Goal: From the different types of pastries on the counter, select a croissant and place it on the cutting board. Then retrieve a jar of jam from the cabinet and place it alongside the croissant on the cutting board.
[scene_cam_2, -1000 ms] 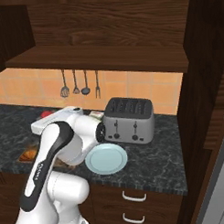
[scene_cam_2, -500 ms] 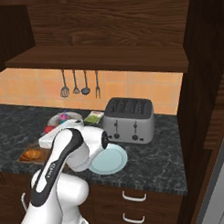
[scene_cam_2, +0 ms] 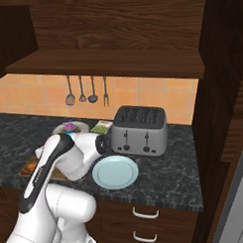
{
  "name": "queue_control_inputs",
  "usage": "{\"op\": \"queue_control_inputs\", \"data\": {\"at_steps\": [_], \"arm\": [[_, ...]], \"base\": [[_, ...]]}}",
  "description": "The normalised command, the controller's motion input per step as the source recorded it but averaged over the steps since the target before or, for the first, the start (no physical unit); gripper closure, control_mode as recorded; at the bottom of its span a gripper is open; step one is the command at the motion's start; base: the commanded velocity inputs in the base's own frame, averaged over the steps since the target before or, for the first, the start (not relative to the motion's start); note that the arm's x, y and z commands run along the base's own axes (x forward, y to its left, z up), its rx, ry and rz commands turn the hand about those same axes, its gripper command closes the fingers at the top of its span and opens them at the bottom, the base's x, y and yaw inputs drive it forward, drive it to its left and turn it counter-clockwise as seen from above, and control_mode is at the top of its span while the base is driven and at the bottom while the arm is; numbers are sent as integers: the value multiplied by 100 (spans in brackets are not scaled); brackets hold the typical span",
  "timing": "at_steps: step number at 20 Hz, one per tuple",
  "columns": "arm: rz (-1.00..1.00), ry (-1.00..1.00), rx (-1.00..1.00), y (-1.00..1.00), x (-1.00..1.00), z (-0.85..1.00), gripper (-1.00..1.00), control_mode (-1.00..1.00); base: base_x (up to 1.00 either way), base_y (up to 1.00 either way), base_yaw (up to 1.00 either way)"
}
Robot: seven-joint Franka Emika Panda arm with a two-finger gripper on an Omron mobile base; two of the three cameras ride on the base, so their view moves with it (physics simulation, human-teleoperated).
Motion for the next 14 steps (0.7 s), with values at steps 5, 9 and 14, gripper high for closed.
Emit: {"op": "queue_control_inputs", "data": {"at_steps": [5,9,14], "arm": [[0,2,11,-17,-11,-94,100,-100],[0,5,4,13,0,-54,100,-100],[0,-6,-1,62,18,-99,100,-100]], "base": [[0,0,0],[0,0,0],[0,0,0]]}}
